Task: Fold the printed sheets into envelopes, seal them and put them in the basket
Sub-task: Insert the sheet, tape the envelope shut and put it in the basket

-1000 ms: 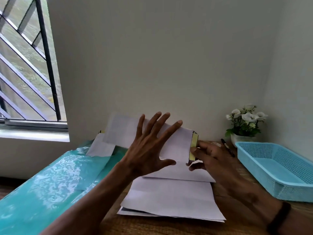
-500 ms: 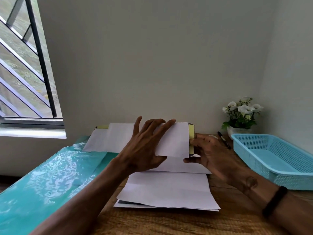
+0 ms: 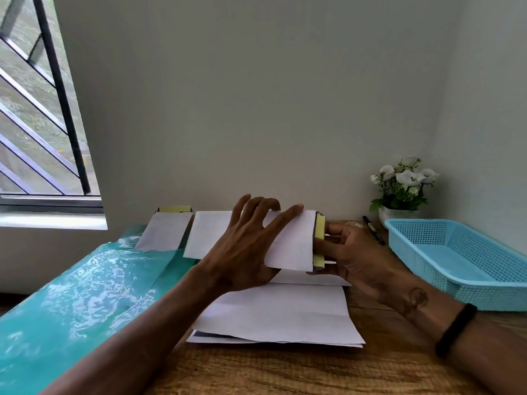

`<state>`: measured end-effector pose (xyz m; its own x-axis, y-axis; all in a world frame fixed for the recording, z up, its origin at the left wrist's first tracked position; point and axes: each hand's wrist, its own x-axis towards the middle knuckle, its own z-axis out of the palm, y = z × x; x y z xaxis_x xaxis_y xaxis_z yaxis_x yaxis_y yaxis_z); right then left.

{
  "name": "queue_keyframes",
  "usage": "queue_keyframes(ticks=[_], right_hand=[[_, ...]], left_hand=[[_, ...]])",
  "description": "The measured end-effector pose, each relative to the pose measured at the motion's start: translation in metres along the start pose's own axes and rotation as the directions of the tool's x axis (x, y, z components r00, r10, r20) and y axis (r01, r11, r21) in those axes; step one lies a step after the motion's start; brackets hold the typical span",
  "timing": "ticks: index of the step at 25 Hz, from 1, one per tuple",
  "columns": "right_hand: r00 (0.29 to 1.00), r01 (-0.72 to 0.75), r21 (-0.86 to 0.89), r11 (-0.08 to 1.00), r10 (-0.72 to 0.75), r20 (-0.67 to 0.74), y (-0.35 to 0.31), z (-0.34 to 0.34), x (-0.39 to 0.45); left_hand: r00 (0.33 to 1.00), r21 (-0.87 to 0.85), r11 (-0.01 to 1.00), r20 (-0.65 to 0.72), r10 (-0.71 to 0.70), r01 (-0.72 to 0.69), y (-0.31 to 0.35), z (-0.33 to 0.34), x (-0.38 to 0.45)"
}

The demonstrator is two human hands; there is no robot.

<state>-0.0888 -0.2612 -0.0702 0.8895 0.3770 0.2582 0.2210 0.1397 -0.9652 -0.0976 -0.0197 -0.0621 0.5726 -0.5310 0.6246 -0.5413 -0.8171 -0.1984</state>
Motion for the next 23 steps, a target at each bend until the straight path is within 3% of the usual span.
queue_keyframes(ticks=[6,13,16,18,20,23], right_hand=[[0.99,-0.044,-0.056,0.997,0.036,-0.138,0.012,-0.007,0.006],[0.994,-0.027,-0.092,0.995,0.017,-0.107,0.019,-0.005,0.006],[0.989,-0.035,-0.128,0.991,0.017,-0.145,0.009,-0.006,0.004],[0.974,0.014,-0.268,0.963,-0.074,-0.216,0.004,-0.008,0.005],[0.967,0.064,-0.411,0.91,-0.158,-0.2,0.001,-0.007,0.004],[0.953,0.081,-0.408,0.909,-0.191,-0.237,0.005,-0.007,0.004]], left_hand=[[0.999,-0.008,1.0,-0.053,0.012,-0.012,0.002,-0.007,0.001],[0.994,-0.065,0.992,0.003,0.108,-0.108,0.015,0.003,0.001],[0.998,-0.055,0.998,0.063,0.023,-0.02,0.002,0.0,-0.001],[0.999,-0.033,0.999,0.047,-0.015,0.016,-0.01,-0.003,-0.005],[1.0,-0.017,1.0,-0.014,-0.004,0.003,-0.014,-0.005,-0.006],[0.997,0.011,1.0,-0.079,0.021,-0.021,-0.01,-0.004,-0.002]])
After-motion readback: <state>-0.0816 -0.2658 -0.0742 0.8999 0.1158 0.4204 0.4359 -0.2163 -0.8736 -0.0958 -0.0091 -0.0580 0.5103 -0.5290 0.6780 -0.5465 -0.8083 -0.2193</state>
